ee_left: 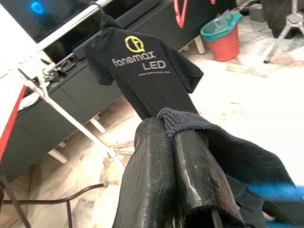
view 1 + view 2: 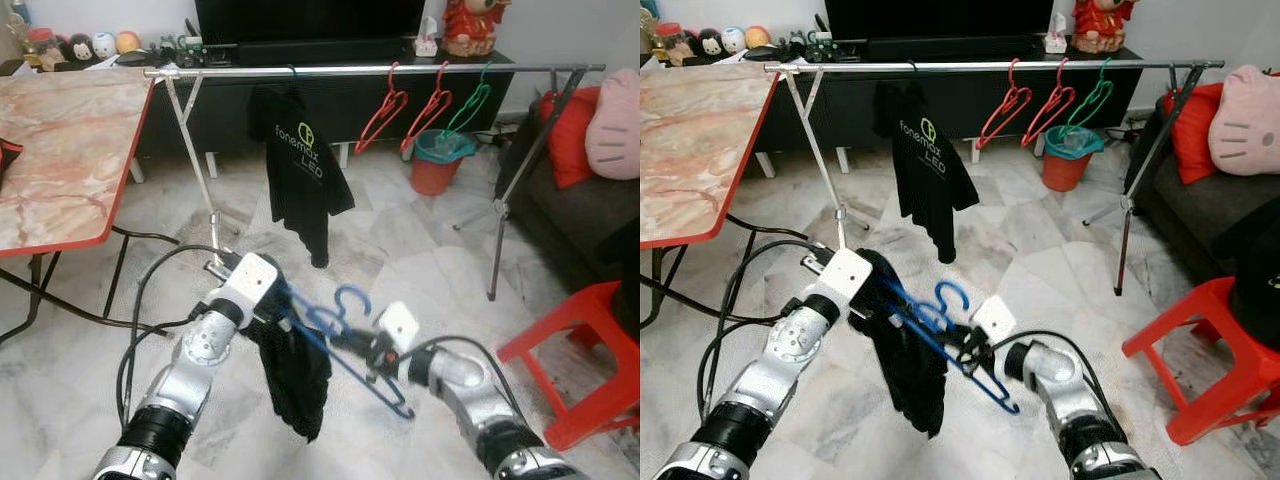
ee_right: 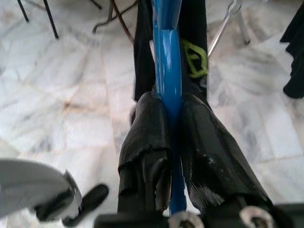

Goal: Hang hanger

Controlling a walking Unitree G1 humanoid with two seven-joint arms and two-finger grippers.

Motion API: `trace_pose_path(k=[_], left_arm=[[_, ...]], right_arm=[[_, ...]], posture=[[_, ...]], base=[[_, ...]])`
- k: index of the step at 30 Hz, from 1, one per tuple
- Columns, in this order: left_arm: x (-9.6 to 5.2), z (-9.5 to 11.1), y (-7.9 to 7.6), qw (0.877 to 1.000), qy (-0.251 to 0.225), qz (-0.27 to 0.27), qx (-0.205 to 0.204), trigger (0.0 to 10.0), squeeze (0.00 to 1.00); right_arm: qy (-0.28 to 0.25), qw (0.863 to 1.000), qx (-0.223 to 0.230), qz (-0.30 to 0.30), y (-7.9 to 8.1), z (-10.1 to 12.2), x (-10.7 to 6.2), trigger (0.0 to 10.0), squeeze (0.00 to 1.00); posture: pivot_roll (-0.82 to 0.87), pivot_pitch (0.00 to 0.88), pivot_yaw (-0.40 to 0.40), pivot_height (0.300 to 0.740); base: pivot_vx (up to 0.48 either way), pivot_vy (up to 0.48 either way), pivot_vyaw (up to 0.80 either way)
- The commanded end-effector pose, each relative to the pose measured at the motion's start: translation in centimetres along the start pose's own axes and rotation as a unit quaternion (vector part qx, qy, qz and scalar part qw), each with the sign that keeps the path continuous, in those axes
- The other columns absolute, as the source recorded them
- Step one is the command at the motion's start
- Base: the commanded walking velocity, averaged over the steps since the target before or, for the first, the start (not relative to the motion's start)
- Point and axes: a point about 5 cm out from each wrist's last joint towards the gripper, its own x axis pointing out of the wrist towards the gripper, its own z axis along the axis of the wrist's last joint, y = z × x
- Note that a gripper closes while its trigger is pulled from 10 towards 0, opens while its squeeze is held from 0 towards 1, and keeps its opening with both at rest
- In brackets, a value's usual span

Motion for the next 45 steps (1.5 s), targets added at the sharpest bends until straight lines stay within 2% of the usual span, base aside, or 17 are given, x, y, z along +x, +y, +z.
trace_pose_path(k=[1,11,17,18,19,21,22,23,25,26,31,33,34,37,40,44,45], left_arm=[[0.5,0.5,1.1,0.999,0.0,0.033,0.012,0.0,0.0],[0.0,-2.7,2.1,0.989,0.104,0.094,0.041,0.0,0.0],[-1.8,-6.6,3.1,0.966,0.22,0.135,0.029,0.7,0.0],[-2.1,-7.2,3.1,0.962,0.236,0.135,0.023,2.2,0.0],[-2.6,-7.9,2.9,0.957,0.257,0.136,0.01,5.7,0.0],[-2.8,-8.3,2.9,0.954,0.268,0.137,0.001,5.7,0.0],[-3.3,-8.7,2.9,0.953,0.267,0.143,-0.031,10.0,0.0],[-3.5,-8.8,2.9,0.954,0.26,0.142,-0.054,10.0,0.0],[-3.9,-8.9,2.3,0.958,0.24,0.118,-0.105,10.0,0.0],[-4.0,-8.7,2.1,0.961,0.227,0.108,-0.117,10.0,0.0],[-4.6,-7.2,1.3,0.969,0.137,0.088,-0.188,10.0,0.0],[-4.6,-6.6,1.3,0.969,0.117,0.094,-0.198,10.0,0.0],[-4.5,-6.2,1.4,0.968,0.102,0.099,-0.209,10.0,0.0],[-4.5,-6.0,1.4,0.966,0.094,0.102,-0.219,10.0,0.0],[-4.3,-4.3,1.6,0.97,0.049,0.103,-0.216,10.0,0.0],[-4.2,-3.5,2.1,0.964,0.027,0.128,-0.233,10.0,0.0],[-4.2,-3.5,2.1,0.964,0.027,0.128,-0.233,10.0,0.0]], right_arm=[[0.012,1.0,-0.006,0.014,0.3,-0.5,-0.2,0.0,0.0],[0.011,0.998,-0.028,0.061,0.8,-0.4,-0.9,0.0,0.0],[0.005,0.995,-0.045,0.084,0.7,0.2,-1.7,0.0,0.0],[0.004,0.995,-0.047,0.083,0.6,0.2,-1.9,0.0,0.0],[0.003,0.996,-0.048,0.08,0.6,0.3,-2.0,0.0,0.0],[0.001,0.996,-0.046,0.078,0.5,0.3,-2.1,0.0,0.0],[-0.007,0.997,-0.042,0.063,0.4,0.4,-2.2,0.0,0.0],[-0.013,0.998,-0.038,0.047,0.2,0.5,-2.3,0.0,0.0],[-0.024,0.999,-0.025,-0.006,-0.4,0.2,-2.8,9.6,0.0],[-0.027,0.999,-0.015,-0.038,-0.8,0.0,-3.0,10.0,0.0],[-0.033,0.959,0.06,-0.276,-3.2,-1.8,-4.4,10.0,0.0],[-0.014,0.927,0.068,-0.369,-3.8,-2.7,-5.1,10.0,0.0],[-0.018,0.893,0.103,-0.438,-3.9,-3.4,-5.7,10.0,0.0],[-0.031,0.875,0.125,-0.467,-3.7,-3.6,-5.8,10.0,0.0],[-0.028,0.865,0.094,-0.492,-2.6,-3.8,-5.1,10.0,0.0],[-0.056,0.824,0.144,-0.545,-1.9,-4.3,-5.4,10.0,0.0],[-0.056,0.824,0.144,-0.545,-1.9,-4.3,-5.4,10.0,0.0]], posture=[[0.04,0.0,-0.036,0.74],[0.04,0.0,-0.031,0.74],[0.04,0.0,-0.031,0.74],[0.04,0.0,-0.031,0.74],[0.04,0.0,-0.031,0.74],[0.04,0.0,-0.031,0.74],[0.03,0.0,-0.028,0.74],[0.03,0.0,-0.028,0.74],[0.03,0.0,-0.03,0.74],[0.03,0.0,-0.03,0.74],[0.02,0.0,-0.034,0.74],[0.02,0.0,-0.034,0.74],[0.03,0.0,-0.029,0.74],[0.03,0.0,-0.023,0.74],[0.03,0.0,-0.019,0.74],[0.01,0.0,0.008,0.74],[0.01,0.0,0.008,0.74]], base=[[0.0,0.0,0.0],[0.0,0.0,0.0],[0.0,0.0,0.0],[0.0,0.0,0.0],[0.0,0.0,0.0],[0.0,0.0,0.0],[0.0,0.0,0.0],[0.0,0.0,0.0],[0.0,0.0,0.0],[0.0,0.0,0.0],[0.0,0.0,0.0],[0.0,0.0,0.0],[0.0,0.0,0.0],[0.0,0.0,0.0],[0.0,0.0,0.0],[0.0,0.0,0.0],[0.0,0.0,0.0]])
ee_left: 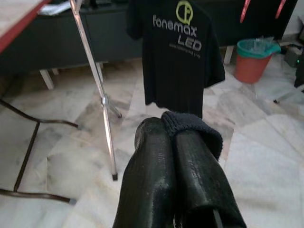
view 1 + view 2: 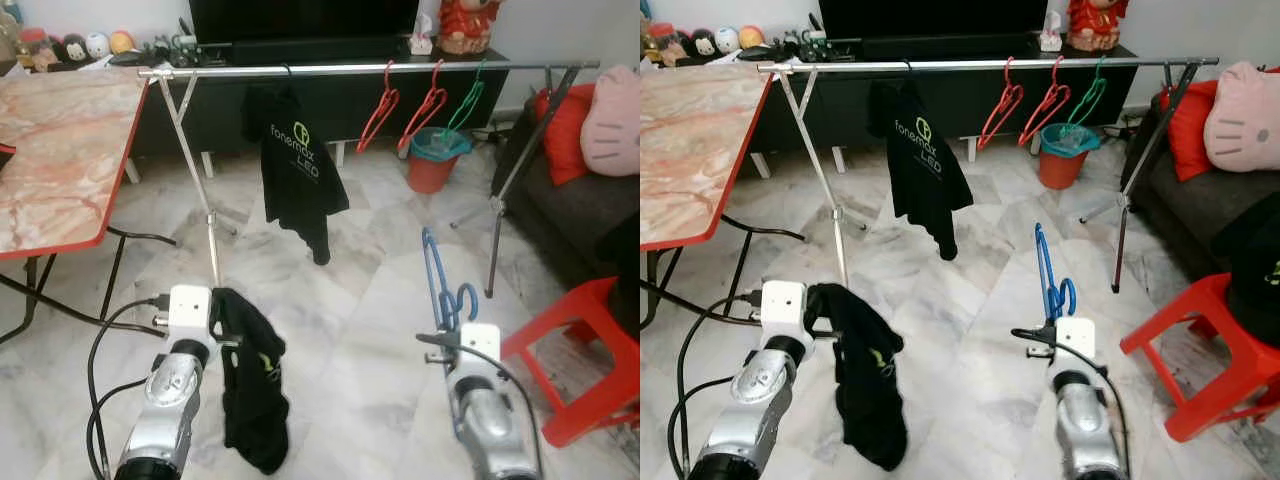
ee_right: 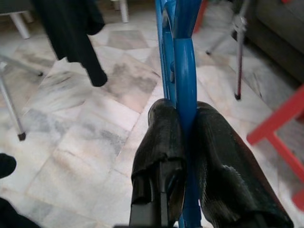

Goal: Hang hanger

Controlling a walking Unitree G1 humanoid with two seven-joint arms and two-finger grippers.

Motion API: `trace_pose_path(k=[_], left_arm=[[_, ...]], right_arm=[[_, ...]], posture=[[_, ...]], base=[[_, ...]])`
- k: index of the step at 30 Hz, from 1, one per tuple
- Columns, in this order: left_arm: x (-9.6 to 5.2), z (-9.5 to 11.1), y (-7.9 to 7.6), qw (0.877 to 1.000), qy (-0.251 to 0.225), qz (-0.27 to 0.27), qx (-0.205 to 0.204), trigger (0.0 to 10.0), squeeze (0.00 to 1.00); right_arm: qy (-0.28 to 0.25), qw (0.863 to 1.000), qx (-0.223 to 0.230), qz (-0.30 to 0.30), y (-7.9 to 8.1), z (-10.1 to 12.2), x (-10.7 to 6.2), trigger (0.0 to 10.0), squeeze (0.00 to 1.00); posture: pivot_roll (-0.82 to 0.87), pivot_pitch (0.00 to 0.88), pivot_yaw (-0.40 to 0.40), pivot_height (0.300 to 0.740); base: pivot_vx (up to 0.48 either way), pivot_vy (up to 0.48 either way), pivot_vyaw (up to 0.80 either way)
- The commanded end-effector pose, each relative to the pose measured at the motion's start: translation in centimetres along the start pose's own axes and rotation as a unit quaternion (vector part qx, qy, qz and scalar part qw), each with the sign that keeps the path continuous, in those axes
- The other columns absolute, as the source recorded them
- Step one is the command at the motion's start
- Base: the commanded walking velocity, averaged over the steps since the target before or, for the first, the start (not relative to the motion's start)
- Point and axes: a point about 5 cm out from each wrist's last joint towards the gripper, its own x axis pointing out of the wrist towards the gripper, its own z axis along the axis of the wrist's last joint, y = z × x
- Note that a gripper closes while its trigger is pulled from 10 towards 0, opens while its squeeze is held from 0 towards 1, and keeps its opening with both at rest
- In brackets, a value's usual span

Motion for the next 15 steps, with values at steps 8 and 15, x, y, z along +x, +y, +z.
trace_pose_path(k=[8,15], left_arm=[[0.0,0.9,-0.2,1.0,-0.021,-0.002,-0.02,10.0,0.0],[-0.2,0.9,-0.2,1.0,-0.019,0.002,-0.02,10.0,0.0]], right_arm=[[-0.03,0.999,0.018,-0.032,-0.3,0.4,-0.4,10.0,0.0],[-0.03,0.999,0.01,-0.016,0.6,0.2,-0.5,10.0,0.0]], posture=[[0.02,0.0,0.017,0.74],[0.03,0.0,0.006,0.74]], base=[[0.0,0.0,0.0],[0.0,0.193,0.46]])
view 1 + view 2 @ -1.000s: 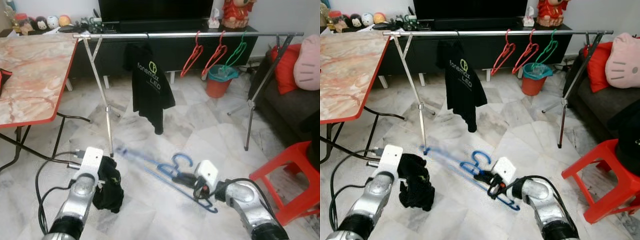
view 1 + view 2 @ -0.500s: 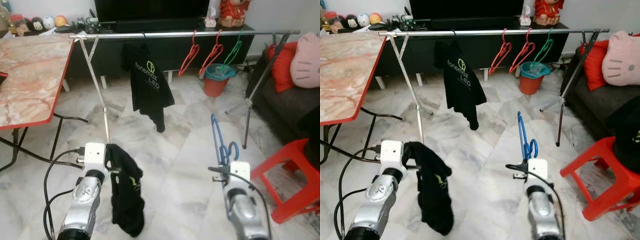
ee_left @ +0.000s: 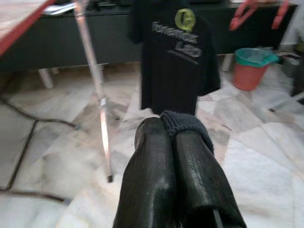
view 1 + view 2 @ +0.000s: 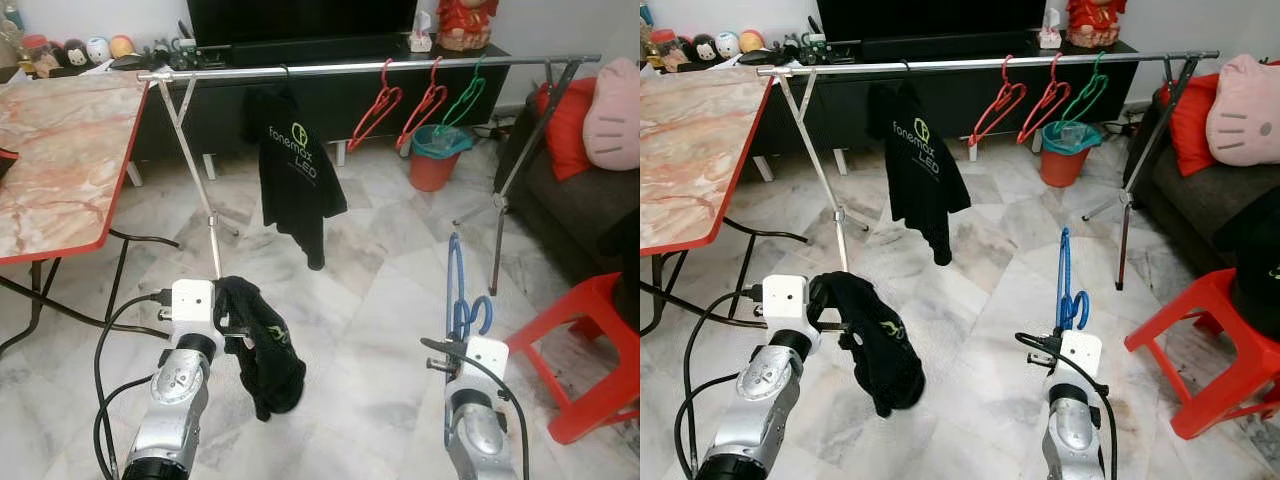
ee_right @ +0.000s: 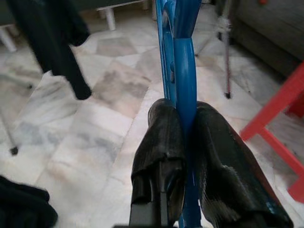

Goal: Hang hanger

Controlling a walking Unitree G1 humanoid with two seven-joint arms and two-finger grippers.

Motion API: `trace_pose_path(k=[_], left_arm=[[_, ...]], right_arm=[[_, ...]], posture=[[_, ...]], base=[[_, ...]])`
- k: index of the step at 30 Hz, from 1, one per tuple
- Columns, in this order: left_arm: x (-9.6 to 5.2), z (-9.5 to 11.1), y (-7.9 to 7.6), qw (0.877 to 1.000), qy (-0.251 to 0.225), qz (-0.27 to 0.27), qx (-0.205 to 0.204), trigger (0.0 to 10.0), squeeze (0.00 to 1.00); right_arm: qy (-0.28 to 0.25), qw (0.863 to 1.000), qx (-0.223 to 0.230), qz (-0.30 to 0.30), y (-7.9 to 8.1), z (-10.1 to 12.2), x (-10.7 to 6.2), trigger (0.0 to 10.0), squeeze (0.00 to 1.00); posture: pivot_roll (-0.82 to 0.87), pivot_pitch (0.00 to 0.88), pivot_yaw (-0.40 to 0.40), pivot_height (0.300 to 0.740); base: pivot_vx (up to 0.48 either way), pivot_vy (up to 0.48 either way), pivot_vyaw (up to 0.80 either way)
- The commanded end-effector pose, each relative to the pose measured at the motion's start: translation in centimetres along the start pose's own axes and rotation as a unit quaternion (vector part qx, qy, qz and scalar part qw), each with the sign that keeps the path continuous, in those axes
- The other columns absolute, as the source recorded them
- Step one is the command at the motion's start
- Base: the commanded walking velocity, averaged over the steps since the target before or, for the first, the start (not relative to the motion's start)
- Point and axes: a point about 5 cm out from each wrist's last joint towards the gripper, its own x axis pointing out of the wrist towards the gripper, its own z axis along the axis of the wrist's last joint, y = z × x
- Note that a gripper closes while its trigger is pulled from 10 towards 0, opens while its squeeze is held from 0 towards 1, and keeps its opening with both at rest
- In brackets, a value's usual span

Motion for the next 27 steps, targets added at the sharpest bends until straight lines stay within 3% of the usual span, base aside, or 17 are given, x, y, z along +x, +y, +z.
trace_pose_path(k=[1,7,27], left_arm=[[-0.12,0.51,0.47,1.0,-0.009,0.012,0.001,10.0,0.0],[-0.15,0.42,0.24,1.0,-0.008,0.008,-0.001,10.0,0.0],[0.42,0.92,0.69,1.0,-0.01,0.019,0.008,10.0,0.0]], right_arm=[[-0.012,1.0,-0.004,0.014,0.73,0.48,0.14,10.0,0.0],[-0.011,1.0,0.0,0.016,0.82,0.44,0.1,10.0,0.0],[-0.005,1.0,0.003,0.015,0.67,0.8,0.71,10.0,0.0]], posture=[[0.03,0.0,0.006,0.74],[0.03,0.0,0.011,0.74],[0.04,0.0,-0.006,0.74]], base=[[0.0,0.341,0.8],[0.0,0.342,0.77],[0.0,0.352,0.0]])
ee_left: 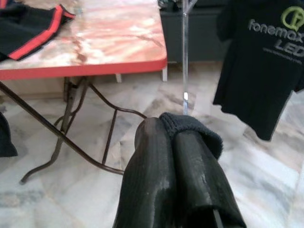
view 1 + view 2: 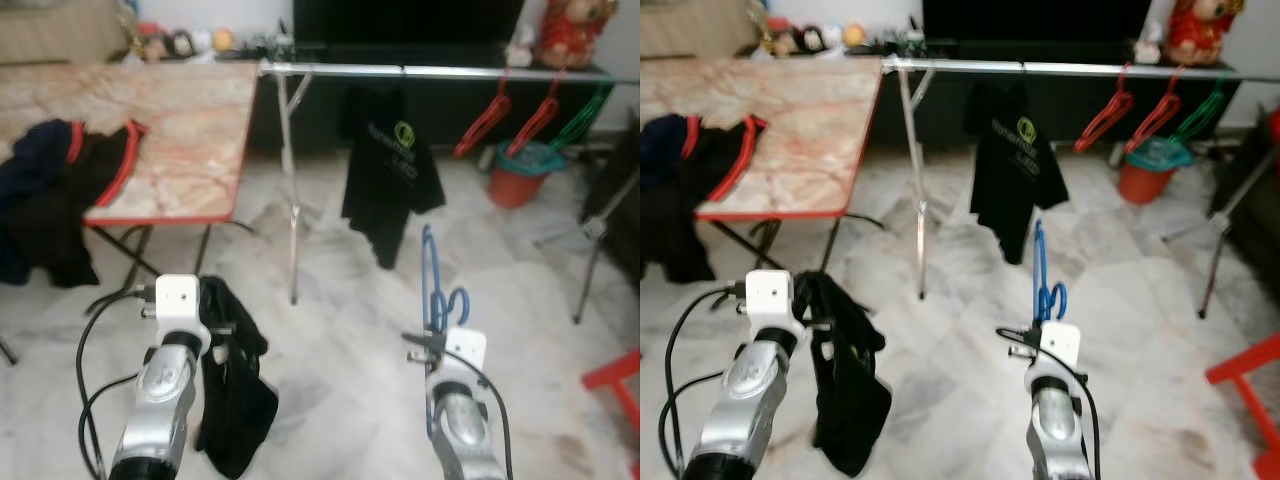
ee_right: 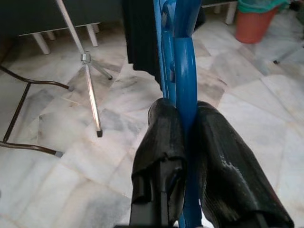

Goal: Hang hanger

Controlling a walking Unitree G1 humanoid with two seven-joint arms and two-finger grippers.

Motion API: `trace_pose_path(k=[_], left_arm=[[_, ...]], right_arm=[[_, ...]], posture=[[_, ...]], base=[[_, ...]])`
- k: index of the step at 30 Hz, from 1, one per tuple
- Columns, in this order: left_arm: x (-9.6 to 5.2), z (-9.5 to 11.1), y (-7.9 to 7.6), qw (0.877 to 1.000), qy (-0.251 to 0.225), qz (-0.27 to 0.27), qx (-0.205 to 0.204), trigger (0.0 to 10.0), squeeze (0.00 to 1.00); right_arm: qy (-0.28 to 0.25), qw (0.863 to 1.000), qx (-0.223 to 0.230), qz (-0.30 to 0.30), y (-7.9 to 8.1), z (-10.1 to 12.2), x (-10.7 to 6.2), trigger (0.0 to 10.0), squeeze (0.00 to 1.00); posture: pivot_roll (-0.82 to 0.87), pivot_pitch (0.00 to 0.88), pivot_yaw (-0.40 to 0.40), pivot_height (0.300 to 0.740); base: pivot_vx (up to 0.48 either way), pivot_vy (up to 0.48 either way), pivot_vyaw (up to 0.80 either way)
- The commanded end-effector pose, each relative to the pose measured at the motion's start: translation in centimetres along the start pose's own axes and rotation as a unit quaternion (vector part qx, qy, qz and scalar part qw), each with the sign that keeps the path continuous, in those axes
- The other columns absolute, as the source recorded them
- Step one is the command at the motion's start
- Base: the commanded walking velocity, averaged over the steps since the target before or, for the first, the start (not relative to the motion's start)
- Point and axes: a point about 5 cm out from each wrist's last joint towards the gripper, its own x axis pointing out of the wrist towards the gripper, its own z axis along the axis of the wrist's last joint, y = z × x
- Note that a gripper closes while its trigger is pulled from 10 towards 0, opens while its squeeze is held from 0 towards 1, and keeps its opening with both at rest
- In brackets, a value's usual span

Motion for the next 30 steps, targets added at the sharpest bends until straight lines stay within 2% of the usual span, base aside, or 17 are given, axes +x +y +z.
trace_pose_path(k=[1,30], left_arm=[[0.32,0.63,-0.41,1.0,-0.012,-0.007,0.005,10.0,0.0],[0.36,0.71,0.03,1.0,-0.014,0.001,0.008,10.0,0.0]], right_arm=[[0.005,1.0,0.001,-0.012,-0.7,-0.12,0.06,10.0,0.0],[0.002,1.0,0.002,-0.004,-0.44,0.15,0.33,10.0,0.0]], posture=[[0.04,0.0,-0.008,0.74],[0.04,0.0,-0.015,0.74]], base=[[0.0,0.364,0.0],[0.0,0.368,0.0]])
